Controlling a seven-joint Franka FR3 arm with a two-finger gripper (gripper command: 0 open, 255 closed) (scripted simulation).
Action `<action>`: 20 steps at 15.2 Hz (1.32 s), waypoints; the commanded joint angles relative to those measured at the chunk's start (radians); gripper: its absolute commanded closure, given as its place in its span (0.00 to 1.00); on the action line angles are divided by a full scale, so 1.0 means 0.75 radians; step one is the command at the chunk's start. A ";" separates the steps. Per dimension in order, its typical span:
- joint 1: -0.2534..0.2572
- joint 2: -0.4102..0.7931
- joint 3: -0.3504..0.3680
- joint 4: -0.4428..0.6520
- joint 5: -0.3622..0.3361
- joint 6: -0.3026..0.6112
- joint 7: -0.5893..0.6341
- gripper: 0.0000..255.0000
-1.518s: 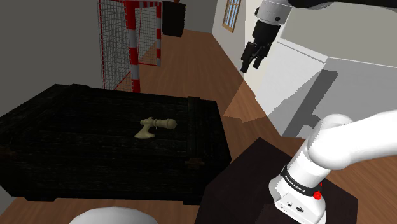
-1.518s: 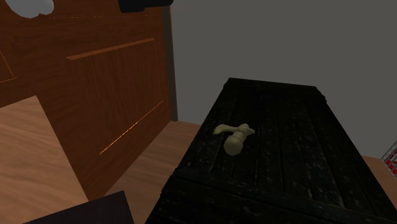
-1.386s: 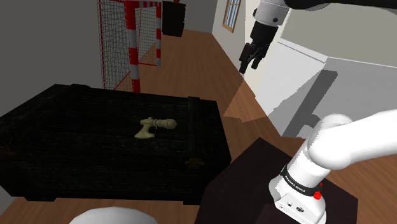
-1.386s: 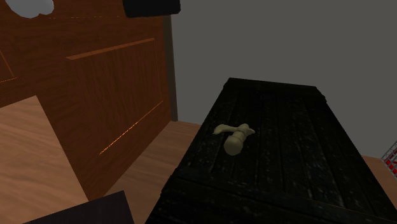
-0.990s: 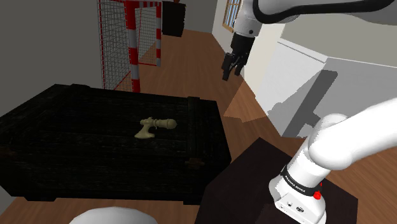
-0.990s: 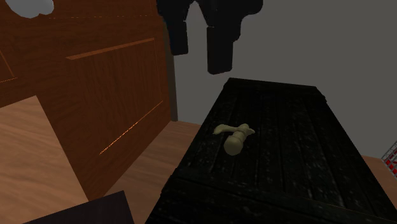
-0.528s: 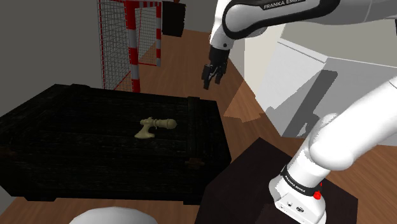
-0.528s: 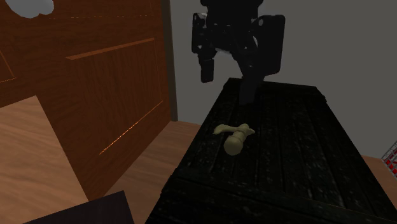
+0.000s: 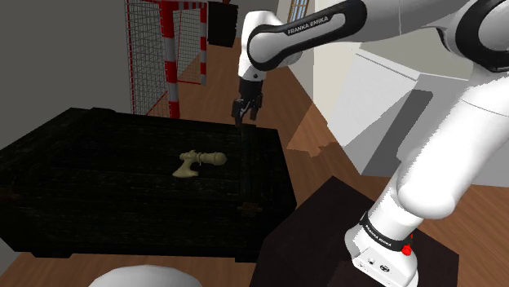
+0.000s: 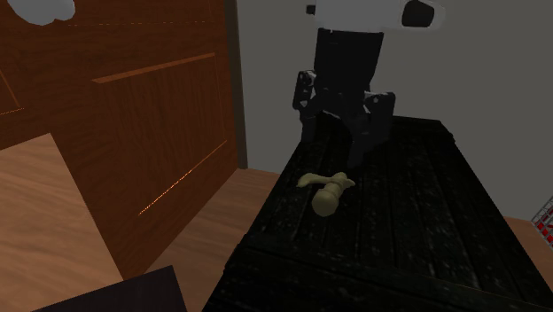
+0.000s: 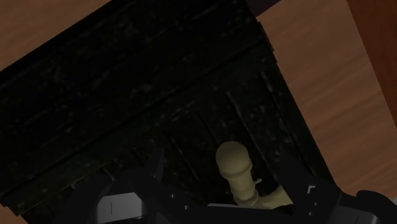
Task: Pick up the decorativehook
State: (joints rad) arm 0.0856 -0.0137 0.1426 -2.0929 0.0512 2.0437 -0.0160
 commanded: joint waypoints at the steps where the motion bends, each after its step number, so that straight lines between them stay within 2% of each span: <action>1: 0.008 0.109 0.009 0.069 -0.005 0.025 -0.008 0.00; 8: 0.056 0.471 0.040 0.345 -0.032 0.055 -0.018 0.00; 14: 0.113 0.793 0.057 0.651 -0.062 0.022 -0.029 0.00; 20: 0.121 0.864 0.053 0.659 -0.070 0.082 -0.032 0.00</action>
State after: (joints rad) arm 0.1744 0.6229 0.1833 -1.6026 0.0002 2.0975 -0.0413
